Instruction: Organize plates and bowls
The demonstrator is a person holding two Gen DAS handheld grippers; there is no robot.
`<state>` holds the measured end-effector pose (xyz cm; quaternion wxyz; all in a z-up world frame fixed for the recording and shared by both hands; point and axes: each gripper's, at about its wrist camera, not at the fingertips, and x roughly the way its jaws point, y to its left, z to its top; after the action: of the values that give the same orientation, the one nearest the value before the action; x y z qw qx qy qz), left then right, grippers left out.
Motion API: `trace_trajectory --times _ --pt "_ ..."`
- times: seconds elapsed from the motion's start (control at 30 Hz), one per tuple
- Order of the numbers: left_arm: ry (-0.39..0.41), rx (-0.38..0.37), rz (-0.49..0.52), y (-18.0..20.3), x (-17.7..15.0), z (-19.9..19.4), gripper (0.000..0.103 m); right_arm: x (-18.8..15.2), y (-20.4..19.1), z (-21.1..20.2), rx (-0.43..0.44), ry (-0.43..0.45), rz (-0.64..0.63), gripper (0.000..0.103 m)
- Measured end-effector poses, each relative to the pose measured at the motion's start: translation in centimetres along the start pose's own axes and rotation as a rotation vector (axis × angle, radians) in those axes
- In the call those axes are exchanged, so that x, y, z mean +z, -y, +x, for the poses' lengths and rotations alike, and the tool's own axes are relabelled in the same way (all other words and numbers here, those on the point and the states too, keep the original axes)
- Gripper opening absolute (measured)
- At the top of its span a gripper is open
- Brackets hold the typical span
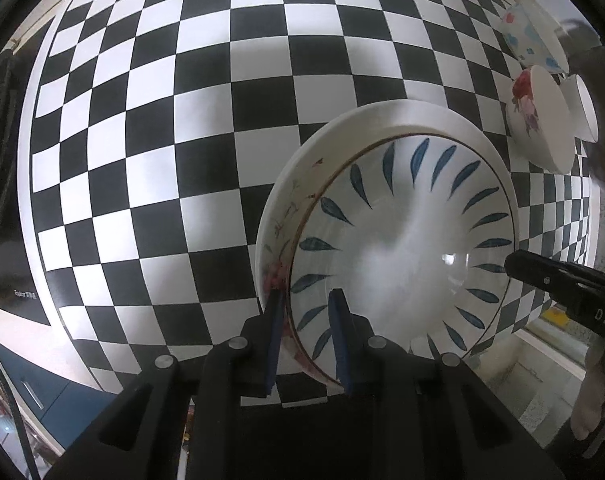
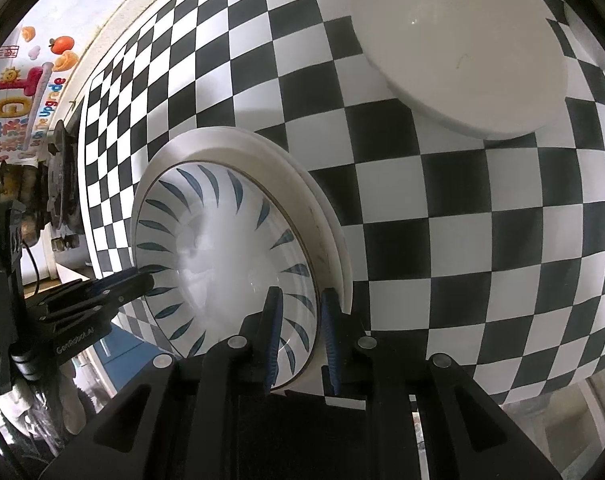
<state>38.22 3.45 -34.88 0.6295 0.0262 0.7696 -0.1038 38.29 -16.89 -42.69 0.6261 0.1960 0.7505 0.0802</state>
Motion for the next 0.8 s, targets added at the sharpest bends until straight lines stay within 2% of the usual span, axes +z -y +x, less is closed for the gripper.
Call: trace_trajectory --times 0.4,0.63,0.8 --pt "0.115 0.032 0.031 1.5 -2.1 -3.5 0.021 -1.7 -2.6 -2.2 -0.028 0.063 -0.056 0.023" --pt "0.183 0.038 0.058 2.4 -3.9 -6.6 0.021 -4.0 -4.8 -4.0 -0.097 0.108 -0.1 0.023" --pt "0.2 0.014 0.077 2.7 -5.5 -8.8 0.021 -6.3 -6.5 -6.4 -0.145 0.153 -0.115 0.031"
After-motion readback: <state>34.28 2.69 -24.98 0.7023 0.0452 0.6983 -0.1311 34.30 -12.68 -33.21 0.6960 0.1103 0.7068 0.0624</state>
